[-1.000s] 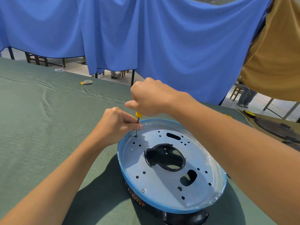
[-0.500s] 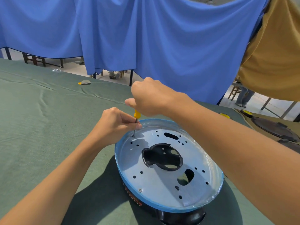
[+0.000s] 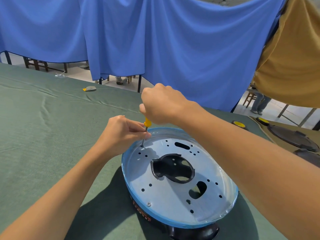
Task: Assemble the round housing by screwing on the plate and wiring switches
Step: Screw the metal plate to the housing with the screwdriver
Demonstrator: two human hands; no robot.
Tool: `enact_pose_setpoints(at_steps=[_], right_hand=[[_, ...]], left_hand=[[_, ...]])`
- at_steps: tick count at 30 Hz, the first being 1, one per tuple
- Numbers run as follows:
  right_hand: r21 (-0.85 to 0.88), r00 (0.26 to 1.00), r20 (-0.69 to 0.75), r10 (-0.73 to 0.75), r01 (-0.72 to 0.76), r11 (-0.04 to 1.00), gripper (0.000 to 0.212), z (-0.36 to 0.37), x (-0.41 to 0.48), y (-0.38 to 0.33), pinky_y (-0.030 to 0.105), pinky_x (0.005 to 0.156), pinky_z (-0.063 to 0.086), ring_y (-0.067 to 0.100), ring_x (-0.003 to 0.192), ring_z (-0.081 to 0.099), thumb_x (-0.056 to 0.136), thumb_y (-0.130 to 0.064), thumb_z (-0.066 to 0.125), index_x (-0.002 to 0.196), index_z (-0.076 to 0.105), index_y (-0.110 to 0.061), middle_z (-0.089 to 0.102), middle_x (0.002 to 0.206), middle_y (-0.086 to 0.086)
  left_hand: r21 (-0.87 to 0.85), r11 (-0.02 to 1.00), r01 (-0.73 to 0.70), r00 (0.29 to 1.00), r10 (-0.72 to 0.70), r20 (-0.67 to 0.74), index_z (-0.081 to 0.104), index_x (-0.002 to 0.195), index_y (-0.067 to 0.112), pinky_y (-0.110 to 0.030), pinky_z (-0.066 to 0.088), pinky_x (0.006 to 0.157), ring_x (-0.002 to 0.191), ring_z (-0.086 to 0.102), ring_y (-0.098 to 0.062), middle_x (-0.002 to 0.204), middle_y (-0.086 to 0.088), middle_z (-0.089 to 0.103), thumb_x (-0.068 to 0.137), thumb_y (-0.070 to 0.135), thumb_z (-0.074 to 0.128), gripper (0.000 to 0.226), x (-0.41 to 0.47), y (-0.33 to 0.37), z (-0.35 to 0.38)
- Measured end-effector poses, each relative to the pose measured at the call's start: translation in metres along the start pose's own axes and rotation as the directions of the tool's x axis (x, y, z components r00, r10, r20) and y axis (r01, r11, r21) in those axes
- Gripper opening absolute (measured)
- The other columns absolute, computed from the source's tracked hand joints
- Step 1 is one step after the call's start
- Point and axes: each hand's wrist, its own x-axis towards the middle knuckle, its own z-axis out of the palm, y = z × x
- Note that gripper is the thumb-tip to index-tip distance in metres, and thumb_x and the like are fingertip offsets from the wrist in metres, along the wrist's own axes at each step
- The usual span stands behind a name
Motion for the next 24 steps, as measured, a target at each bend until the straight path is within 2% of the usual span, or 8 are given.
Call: enact_pose_setpoints(at_steps=[3,6,10,14,17,18,21,24], right_hand=[[0.026,0.987,0.115,-0.112,0.109,0.994,0.029,-0.007,0.001,0.0,0.035,0.059,0.042,0.024,0.075,0.051,0.092,-0.043,0.057,0.079,0.049,-0.019,0.052,0.087,0.004],[0.058,0.968,0.12,-0.221,0.215,0.975,0.016,-0.011,0.004,-0.002,0.032,0.063,0.047,0.026,0.092,0.058,0.089,-0.025,0.063,0.078,0.053,-0.026,0.056,0.095,0.003],[0.054,0.99,0.036,-0.136,0.134,0.99,0.042,-0.007,0.005,-0.001,0.028,0.047,0.025,0.02,0.063,0.045,0.092,-0.028,0.06,0.064,0.03,-0.024,0.034,0.074,0.001],[0.035,0.999,-0.014,-0.032,0.032,0.999,0.038,0.002,0.0,-0.002,0.03,0.046,0.021,0.017,0.055,0.029,0.094,-0.018,0.048,0.064,0.024,-0.019,0.028,0.069,0.003],[0.043,0.995,0.056,-0.079,0.077,0.996,0.036,-0.002,0.0,0.001,0.032,0.052,0.033,0.022,0.063,0.043,0.096,-0.033,0.052,0.066,0.036,-0.019,0.039,0.074,0.003],[0.037,0.988,0.087,-0.131,0.128,0.991,0.029,-0.005,0.001,0.001,0.034,0.058,0.04,0.025,0.074,0.049,0.094,-0.037,0.055,0.073,0.047,-0.019,0.048,0.081,0.003],[0.051,0.961,0.109,-0.255,0.25,0.967,0.009,-0.013,0.003,0.0,0.027,0.063,0.042,0.018,0.091,0.051,0.088,-0.024,0.065,0.085,0.057,-0.024,0.056,0.096,-0.002],[0.052,0.97,0.088,-0.225,0.221,0.974,0.032,-0.014,0.005,0.0,0.023,0.048,0.033,0.009,0.067,0.049,0.088,-0.025,0.067,0.066,0.044,-0.027,0.048,0.077,-0.001]], left_hand=[[0.017,0.999,-0.044,0.994,0.042,0.099,0.082,0.08,0.014,-0.013,0.041,0.084,0.077,0.061,0.007,0.08,-0.001,0.076,0.083,0.013,0.078,0.005,0.001,-0.001,-0.007],[-0.008,0.999,-0.033,0.986,0.034,0.161,0.082,0.083,0.017,-0.02,0.043,0.086,0.084,0.061,0.007,0.084,0.008,0.075,0.09,0.012,0.072,0.014,0.0,-0.001,-0.012],[-0.054,0.999,0.009,0.995,-0.004,0.097,0.083,0.084,0.021,-0.023,0.044,0.093,0.094,0.062,0.012,0.08,0.015,0.076,0.081,0.016,0.08,0.006,-0.002,0.001,-0.006],[0.028,0.999,-0.044,0.998,0.045,-0.036,0.082,0.072,0.015,-0.031,0.038,0.091,0.069,0.06,0.016,0.068,0.009,0.074,0.073,0.018,0.086,0.005,0.001,0.002,0.003],[0.083,0.993,-0.081,0.997,0.081,0.007,0.081,0.074,0.013,-0.027,0.026,0.108,0.082,0.064,-0.009,0.076,0.001,0.077,0.081,0.021,0.08,0.01,0.002,0.001,0.0],[0.083,0.993,-0.084,0.996,0.081,0.04,0.081,0.075,0.017,-0.035,0.024,0.114,0.089,0.065,-0.013,0.079,0.006,0.077,0.084,0.024,0.078,0.012,0.002,0.0,-0.002],[0.053,0.997,-0.054,0.991,0.047,0.125,0.08,0.077,0.027,-0.048,0.028,0.115,0.109,0.061,0.004,0.087,0.021,0.076,0.087,0.033,0.071,0.015,0.002,-0.002,-0.007],[-0.027,0.999,0.03,0.984,-0.025,0.175,0.081,0.087,0.026,-0.044,0.035,0.114,0.115,0.06,0.004,0.097,0.017,0.076,0.093,0.022,0.069,0.014,0.001,-0.003,-0.009]])
